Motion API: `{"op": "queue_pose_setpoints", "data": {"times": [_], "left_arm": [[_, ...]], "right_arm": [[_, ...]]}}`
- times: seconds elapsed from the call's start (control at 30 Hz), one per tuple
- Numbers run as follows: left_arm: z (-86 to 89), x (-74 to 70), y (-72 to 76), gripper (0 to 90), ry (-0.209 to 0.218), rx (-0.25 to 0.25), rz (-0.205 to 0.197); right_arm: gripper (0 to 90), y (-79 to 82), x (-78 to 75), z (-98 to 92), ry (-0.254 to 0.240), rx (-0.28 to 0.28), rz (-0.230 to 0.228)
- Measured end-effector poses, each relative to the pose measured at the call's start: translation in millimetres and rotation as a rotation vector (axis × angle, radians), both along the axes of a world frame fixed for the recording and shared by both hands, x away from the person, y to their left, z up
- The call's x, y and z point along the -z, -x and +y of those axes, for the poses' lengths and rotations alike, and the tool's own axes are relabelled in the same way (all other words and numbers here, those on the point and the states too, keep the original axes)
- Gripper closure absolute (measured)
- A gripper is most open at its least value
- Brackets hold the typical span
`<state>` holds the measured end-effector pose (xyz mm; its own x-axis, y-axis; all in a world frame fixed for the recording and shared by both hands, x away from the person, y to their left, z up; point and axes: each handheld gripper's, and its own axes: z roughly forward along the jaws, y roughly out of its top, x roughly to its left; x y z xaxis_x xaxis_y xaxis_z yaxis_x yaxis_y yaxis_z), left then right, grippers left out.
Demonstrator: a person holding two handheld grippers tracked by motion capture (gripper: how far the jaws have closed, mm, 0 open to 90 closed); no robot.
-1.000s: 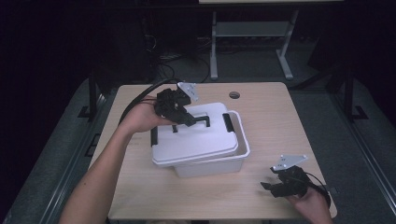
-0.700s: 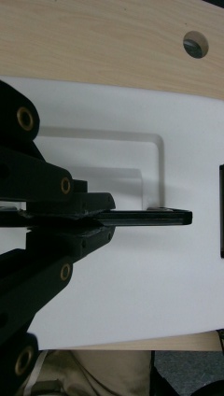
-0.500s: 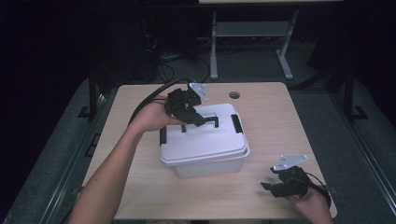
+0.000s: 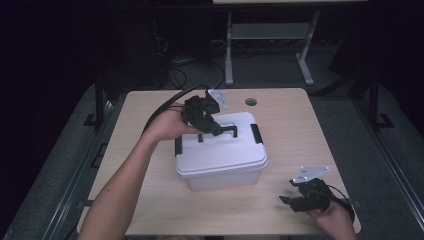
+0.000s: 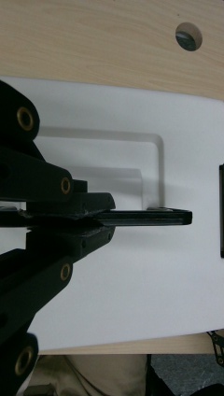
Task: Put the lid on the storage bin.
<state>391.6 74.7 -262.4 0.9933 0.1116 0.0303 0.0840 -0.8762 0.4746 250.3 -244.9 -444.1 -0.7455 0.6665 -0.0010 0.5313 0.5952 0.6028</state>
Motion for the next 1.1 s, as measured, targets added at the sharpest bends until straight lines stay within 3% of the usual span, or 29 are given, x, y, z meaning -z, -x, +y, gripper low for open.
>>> {"op": "queue_pose_setpoints", "data": {"times": [1.1], "left_arm": [[-12.5, 9.3, -4.7, 84.3, -0.019, 0.007, 0.01]], "right_arm": [[31.7, 1.4, 0.6, 0.7, -0.001, -0.011, 0.006]]}}
